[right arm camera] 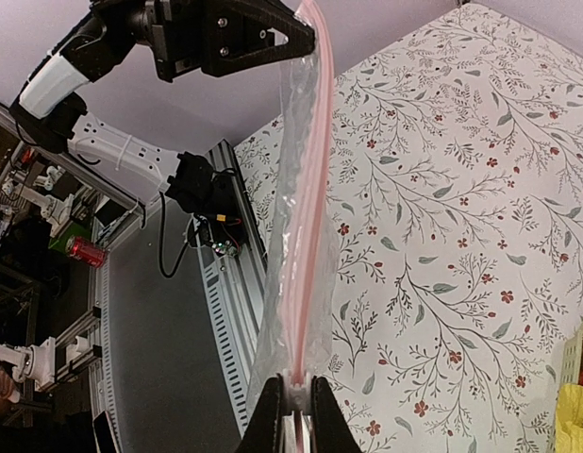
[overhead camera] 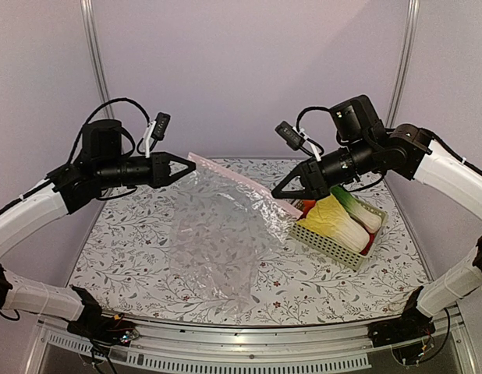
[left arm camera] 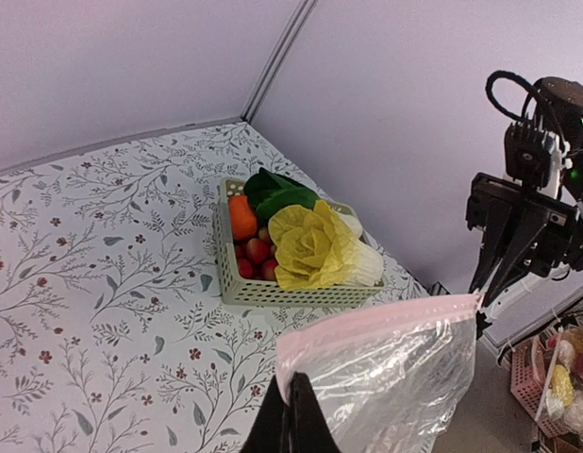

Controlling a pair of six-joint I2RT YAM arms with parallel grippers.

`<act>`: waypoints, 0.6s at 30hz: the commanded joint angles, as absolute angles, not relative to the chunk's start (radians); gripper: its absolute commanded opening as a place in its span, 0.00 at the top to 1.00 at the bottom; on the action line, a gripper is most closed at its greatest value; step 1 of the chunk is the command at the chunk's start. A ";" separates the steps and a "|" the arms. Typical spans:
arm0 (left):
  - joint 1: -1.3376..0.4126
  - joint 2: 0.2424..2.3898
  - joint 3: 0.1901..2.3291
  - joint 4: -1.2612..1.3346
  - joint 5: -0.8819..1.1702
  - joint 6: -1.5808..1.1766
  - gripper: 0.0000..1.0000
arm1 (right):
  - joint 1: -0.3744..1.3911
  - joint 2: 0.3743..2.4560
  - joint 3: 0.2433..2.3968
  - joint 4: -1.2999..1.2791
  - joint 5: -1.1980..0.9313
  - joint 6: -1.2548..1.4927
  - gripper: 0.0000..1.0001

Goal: Place the food in the zip-top bag and seal the zipper
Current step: Unzip the zipper from the zipper food storage bag.

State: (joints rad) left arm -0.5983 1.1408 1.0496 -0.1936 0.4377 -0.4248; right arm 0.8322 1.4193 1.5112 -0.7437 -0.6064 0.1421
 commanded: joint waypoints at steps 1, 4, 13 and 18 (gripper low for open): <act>-0.539 1.113 1.038 -0.253 0.397 -0.395 1.00 | 0.838 1.393 1.502 -0.794 -0.607 0.144 1.00; -0.519 1.105 1.040 -0.272 0.401 -0.390 1.00 | 0.838 1.396 1.503 -0.794 -0.607 0.144 1.00; -0.472 1.097 1.044 -0.293 0.437 -0.377 1.00 | 0.838 1.406 1.503 -0.801 -0.604 0.142 1.00; -0.447 1.091 1.049 -0.315 0.444 -0.363 1.00 | 0.838 1.413 1.503 -0.804 -0.603 0.140 1.00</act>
